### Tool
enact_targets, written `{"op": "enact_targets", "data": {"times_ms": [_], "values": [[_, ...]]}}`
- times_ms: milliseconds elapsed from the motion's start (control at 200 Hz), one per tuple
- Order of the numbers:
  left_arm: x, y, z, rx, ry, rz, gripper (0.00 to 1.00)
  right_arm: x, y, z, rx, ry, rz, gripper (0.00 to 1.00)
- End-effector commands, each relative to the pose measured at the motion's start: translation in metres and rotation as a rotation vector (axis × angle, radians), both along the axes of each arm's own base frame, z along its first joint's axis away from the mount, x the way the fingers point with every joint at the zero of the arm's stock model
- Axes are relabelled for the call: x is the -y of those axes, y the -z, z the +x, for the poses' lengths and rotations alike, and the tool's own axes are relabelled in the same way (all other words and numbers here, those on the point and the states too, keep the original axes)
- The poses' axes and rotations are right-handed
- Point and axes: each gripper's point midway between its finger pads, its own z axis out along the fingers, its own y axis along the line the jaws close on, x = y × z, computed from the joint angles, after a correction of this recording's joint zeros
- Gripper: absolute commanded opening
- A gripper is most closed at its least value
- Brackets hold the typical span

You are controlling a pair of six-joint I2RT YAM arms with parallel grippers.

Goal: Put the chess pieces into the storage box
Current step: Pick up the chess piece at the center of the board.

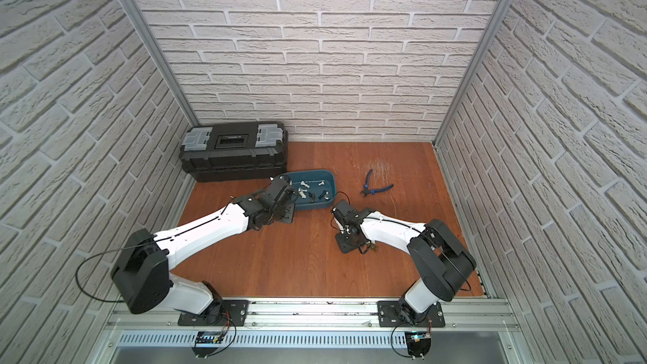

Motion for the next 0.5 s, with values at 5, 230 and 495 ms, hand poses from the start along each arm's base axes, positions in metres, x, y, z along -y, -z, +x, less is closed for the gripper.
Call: {"op": "enact_targets", "data": {"times_ms": [5, 230, 495], "values": [[0.002, 0.0, 0.003, 0.02, -0.008, -0.003, 0.45, -0.003, 0.008, -0.013, -0.033, -0.002, 0.005, 0.32], [0.0, -0.001, 0.001, 0.025, -0.008, -0.003, 0.45, -0.009, 0.006, -0.014, -0.035, -0.019, 0.014, 0.2], [-0.011, -0.017, 0.002, 0.09, -0.051, -0.014, 0.45, -0.049, -0.057, 0.01, 0.071, -0.03, 0.214, 0.15]]}}
